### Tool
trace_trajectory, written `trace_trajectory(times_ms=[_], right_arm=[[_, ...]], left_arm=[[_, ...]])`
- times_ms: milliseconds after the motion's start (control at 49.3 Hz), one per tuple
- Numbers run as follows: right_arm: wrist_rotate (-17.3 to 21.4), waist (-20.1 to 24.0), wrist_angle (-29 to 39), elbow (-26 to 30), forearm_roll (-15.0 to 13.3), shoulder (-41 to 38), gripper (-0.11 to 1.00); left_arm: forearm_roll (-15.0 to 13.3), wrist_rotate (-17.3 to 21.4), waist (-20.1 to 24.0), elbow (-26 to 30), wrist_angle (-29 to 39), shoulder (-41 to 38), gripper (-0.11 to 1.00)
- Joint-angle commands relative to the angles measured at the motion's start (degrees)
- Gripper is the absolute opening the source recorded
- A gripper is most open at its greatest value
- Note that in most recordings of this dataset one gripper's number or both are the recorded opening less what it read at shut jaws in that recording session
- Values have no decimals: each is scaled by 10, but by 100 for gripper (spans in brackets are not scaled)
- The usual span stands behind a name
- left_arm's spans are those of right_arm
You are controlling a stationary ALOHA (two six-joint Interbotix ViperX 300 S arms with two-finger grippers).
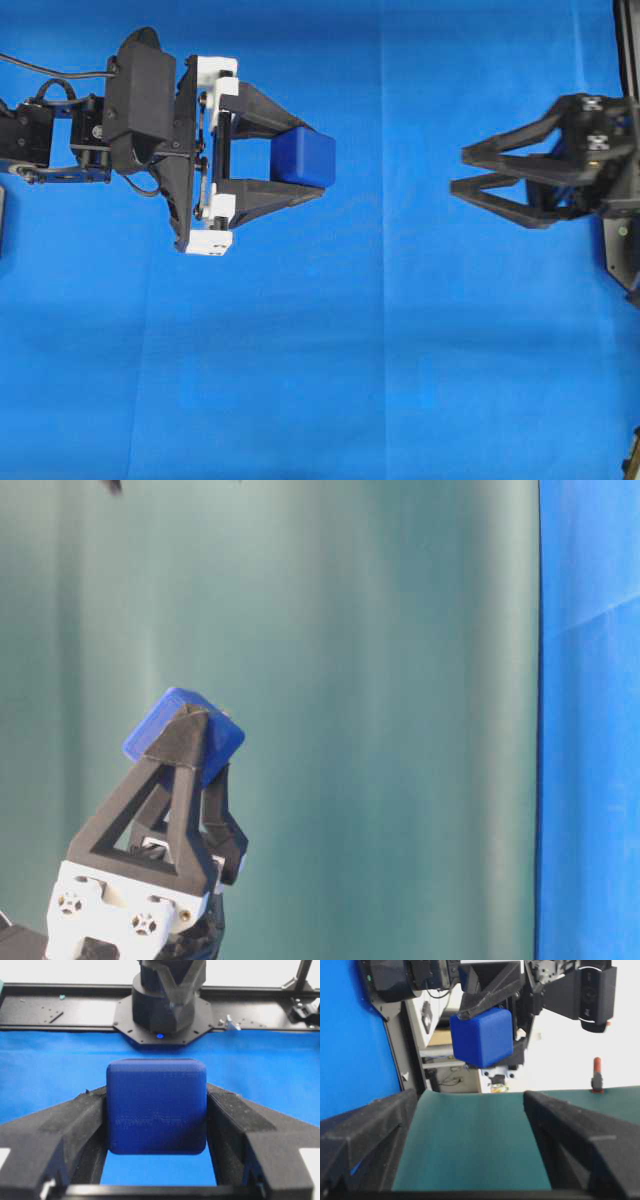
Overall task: Handover the blue block to the right arm after grasping it with the left arm, then place it in the designated position.
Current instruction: 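Move the open right gripper toward the cube held by the left gripper, then close the right gripper on the cube above the left gripper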
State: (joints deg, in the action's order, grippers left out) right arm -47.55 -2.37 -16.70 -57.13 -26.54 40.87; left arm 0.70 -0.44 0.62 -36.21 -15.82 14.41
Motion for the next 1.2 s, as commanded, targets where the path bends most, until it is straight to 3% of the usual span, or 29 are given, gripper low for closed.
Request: trace_trajectory(times_ms=[0,831,1176], right_arm=[[1,0,-7,35,3,-30,93],[-2,-4,-27,204,-1,-235,93],[-2,-6,-28,237,-1,-269,93]], left_arm=[[-1,-1,0,6,-6,14,48],[-1,-1,-2,1,-6,18,48],[-1,-1,-2,1,-6,18,48]])
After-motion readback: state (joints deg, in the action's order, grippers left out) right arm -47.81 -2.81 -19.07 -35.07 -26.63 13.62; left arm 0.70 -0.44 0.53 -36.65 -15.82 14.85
